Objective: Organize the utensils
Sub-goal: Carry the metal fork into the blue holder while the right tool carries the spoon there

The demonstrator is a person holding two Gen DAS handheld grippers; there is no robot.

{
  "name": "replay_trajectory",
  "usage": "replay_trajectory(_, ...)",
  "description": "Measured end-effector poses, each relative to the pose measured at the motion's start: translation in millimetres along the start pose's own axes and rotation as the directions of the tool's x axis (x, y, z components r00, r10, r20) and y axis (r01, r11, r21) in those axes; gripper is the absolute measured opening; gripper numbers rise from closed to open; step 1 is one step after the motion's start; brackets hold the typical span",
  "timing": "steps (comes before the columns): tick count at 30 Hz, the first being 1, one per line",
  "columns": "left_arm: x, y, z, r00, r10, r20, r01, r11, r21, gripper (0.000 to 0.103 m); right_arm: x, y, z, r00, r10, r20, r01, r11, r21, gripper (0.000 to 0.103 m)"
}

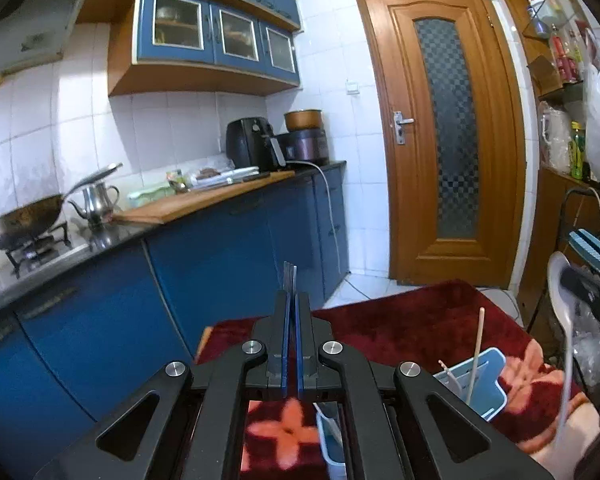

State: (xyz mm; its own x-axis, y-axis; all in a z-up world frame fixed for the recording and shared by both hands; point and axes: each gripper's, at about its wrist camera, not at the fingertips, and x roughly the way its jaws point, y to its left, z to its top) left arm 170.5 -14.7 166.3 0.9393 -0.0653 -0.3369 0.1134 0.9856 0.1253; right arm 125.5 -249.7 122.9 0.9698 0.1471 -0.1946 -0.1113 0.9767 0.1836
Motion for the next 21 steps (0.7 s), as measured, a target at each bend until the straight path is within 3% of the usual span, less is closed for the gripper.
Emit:
replay_trajectory(8, 13.2, -9.9, -21.8, 0.998, -0.069, 0.011, 0.069, 0.998, -0.012, 0.002, 34.7, 2.0, -0.6, 0.999, -0.027, 0.031, 0.027, 1.0, 0.004, 0.005)
replay_trajectory(15, 24.8, -11.8, -32.2, 0.994, -0.111, 0.006, 0.112, 0.992, -0.056, 0.003, 53.0, 10.6, -7.1, 0.993, -0.077, 0.09, 0.084, 0.993, -0.081, 0.005)
replay_trajectory(21, 27.6, -13.1, -39.7, 0.991, -0.132, -0.005, 0.131, 0.988, -0.075, 0.004, 58.2, 14.2, -24.3, 0.999, -0.051, 0.008, 0.051, 0.992, -0.112, 0.006)
